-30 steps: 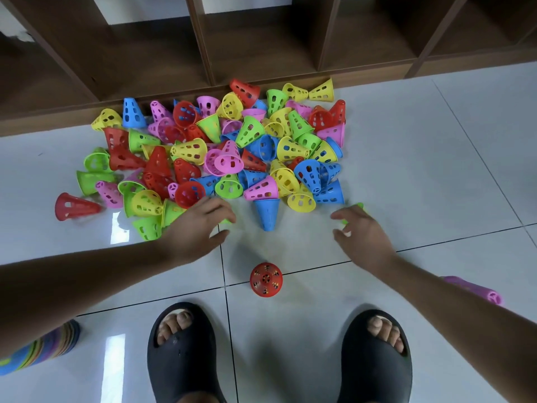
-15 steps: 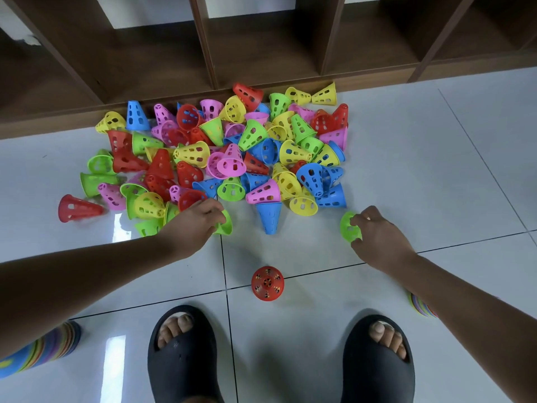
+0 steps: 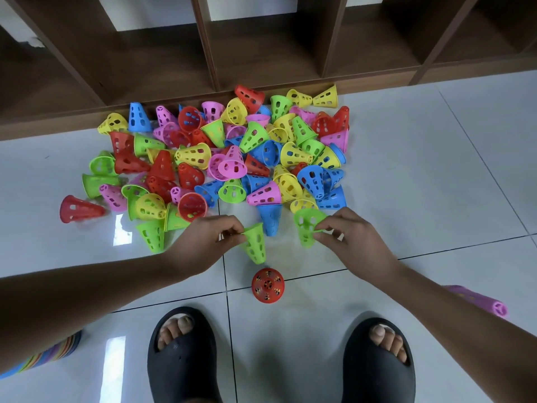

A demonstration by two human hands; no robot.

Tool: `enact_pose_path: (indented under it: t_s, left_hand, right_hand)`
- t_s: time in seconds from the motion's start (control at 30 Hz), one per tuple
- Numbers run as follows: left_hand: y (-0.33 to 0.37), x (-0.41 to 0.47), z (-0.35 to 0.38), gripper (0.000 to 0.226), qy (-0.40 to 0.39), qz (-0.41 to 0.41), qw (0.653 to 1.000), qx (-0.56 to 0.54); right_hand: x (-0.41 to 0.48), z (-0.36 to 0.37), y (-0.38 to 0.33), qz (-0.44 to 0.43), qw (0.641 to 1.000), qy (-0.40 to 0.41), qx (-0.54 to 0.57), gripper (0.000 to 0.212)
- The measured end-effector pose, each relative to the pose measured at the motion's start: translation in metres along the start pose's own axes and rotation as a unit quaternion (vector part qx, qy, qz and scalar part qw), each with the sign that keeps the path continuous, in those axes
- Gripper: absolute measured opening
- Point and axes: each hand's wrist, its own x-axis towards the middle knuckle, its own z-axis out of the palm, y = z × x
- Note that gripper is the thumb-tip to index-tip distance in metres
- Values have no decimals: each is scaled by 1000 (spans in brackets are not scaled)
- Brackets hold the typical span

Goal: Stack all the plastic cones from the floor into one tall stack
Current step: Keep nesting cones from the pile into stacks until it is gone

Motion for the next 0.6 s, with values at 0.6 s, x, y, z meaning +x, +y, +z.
enact_pose_path:
  t_s: [0.6]
  left_hand:
    - [44, -27, 22, 25, -121, -194, 960, -162]
  right_hand:
    - [-30, 3, -42, 180, 781, -300, 517, 28]
